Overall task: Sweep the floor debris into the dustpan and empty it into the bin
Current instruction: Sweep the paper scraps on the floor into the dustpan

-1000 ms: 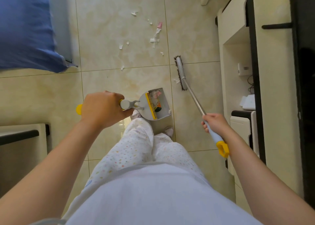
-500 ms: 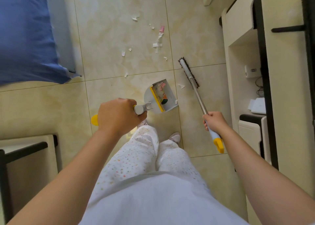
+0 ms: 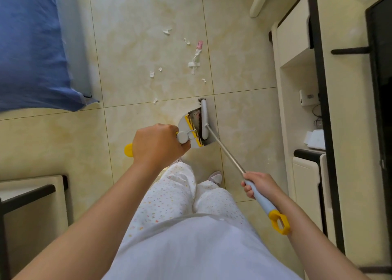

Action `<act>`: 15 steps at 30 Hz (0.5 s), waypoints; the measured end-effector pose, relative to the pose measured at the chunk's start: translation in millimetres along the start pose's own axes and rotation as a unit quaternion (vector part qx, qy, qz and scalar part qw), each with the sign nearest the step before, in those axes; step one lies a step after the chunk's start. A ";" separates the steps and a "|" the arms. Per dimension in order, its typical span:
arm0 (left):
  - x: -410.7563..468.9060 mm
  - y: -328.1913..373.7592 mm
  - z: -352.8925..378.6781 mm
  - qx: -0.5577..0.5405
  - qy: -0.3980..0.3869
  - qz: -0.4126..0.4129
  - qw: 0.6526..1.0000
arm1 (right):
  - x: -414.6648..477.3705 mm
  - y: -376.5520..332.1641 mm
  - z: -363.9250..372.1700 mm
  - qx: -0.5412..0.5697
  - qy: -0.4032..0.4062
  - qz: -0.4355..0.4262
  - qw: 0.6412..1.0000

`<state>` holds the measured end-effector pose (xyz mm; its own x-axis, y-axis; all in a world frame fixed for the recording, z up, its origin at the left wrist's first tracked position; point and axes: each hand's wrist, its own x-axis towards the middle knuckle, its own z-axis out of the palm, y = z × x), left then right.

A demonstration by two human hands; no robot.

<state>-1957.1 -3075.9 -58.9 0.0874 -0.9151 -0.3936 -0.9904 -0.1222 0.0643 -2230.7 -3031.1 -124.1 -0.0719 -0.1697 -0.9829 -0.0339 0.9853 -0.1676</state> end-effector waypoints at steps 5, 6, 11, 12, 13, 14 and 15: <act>-1.0 -1.3 0.4 -0.003 0.008 0.006 1.000 | -10.4 -1.6 10.8 -0.059 0.039 -0.051 0.996; -1.6 -2.1 0.8 -0.005 0.009 0.007 1.000 | -11.9 -5.2 10.9 -0.064 0.044 -0.056 0.995; -9.8 -15.1 2.4 -0.014 0.009 0.006 1.000 | -19.7 -23.0 12.7 -0.082 0.058 -0.069 0.993; -12.9 -19.1 3.4 -0.016 0.010 0.007 1.000 | -21.3 -25.9 14.2 -0.085 0.060 -0.071 0.992; -16.7 -24.3 4.1 -0.019 0.011 0.007 1.000 | -23.2 -28.5 16.6 -0.089 0.062 -0.072 0.991; -20.2 -28.3 6.0 -0.023 0.011 0.006 1.000 | -25.1 -30.6 18.2 -0.091 0.063 -0.073 0.991; -24.0 -33.8 7.3 -0.026 0.011 0.000 1.000 | -27.3 -32.4 21.4 -0.094 0.064 -0.075 0.991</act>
<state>-1926.5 -3046.9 -58.3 0.0903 -0.9232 -0.3735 -0.9834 -0.1418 0.1129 -2206.3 -3058.0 -93.5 -0.1767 -0.3278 -0.9281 -0.2371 0.9293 -0.2831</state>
